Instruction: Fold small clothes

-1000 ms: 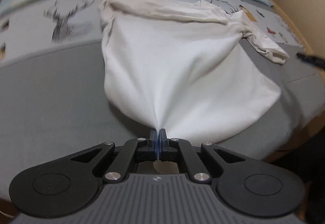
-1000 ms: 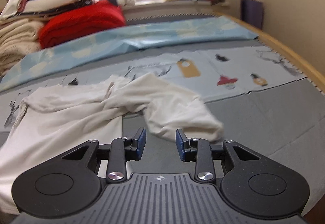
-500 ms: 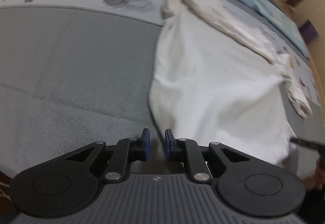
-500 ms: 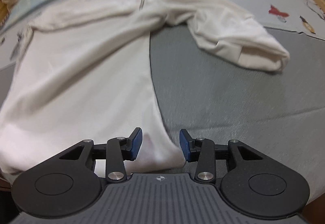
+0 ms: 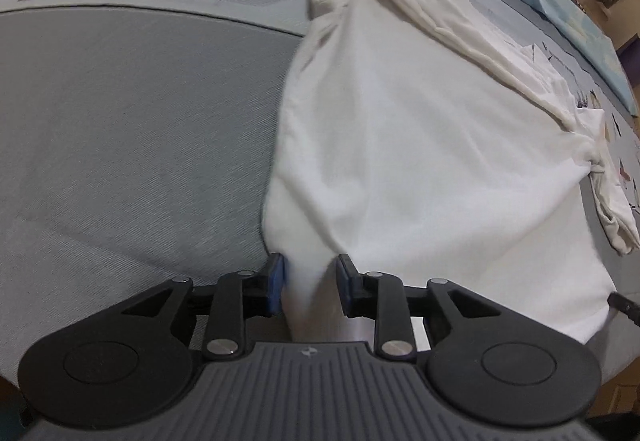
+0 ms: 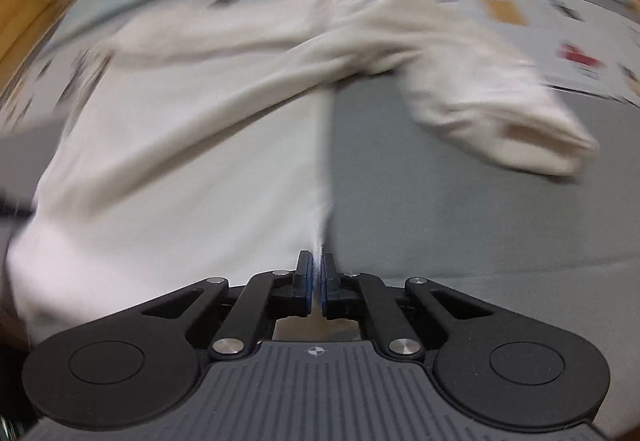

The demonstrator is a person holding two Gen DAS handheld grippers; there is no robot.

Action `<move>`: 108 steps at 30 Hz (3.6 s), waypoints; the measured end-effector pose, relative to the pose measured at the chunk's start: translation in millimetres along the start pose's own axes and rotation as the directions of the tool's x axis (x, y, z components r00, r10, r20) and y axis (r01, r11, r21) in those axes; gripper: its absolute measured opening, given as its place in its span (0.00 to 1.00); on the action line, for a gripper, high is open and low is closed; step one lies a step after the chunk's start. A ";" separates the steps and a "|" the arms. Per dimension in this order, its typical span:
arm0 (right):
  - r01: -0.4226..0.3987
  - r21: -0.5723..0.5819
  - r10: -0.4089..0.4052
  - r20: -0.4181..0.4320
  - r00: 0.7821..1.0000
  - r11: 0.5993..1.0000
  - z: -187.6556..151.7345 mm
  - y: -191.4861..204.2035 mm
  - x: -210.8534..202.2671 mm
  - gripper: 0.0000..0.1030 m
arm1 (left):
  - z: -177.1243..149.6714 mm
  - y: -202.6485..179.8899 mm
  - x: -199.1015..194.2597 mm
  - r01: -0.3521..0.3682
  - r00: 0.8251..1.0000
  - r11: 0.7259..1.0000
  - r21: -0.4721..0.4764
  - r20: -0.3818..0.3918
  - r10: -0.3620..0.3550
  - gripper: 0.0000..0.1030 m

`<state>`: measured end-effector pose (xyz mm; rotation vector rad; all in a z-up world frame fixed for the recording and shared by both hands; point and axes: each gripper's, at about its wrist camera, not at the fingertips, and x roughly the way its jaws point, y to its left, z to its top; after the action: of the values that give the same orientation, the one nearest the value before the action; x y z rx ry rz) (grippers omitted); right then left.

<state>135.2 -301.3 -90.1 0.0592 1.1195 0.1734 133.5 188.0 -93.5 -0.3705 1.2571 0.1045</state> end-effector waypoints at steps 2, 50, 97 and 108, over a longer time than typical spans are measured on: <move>0.116 0.020 -0.115 -0.031 0.993 0.993 -1.6 -15.2 3.5 0.03 | 1.5 -9.5 -0.8 0.076 0.997 0.997 -0.006 0.028 -0.075 0.30; 0.138 -0.183 -0.163 -0.130 0.978 0.973 -8.8 7.3 28.1 0.06 | -12.3 -13.4 -5.8 0.007 0.998 0.997 0.079 -0.069 -0.002 0.53; 0.148 -0.168 -0.168 -0.110 0.980 0.975 -10.5 11.0 17.4 0.04 | 10.3 -67.3 -11.4 0.283 0.951 0.958 -0.042 0.140 -0.274 0.02; -0.298 0.238 0.250 0.213 0.945 0.924 -15.9 -38.3 -81.8 0.03 | -58.7 43.0 -153.2 0.296 0.892 0.952 0.079 0.335 -0.305 0.02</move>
<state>90.3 -353.4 -29.3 0.4683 0.9442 0.2618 20.4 227.9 26.3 -0.4978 0.8418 -0.1094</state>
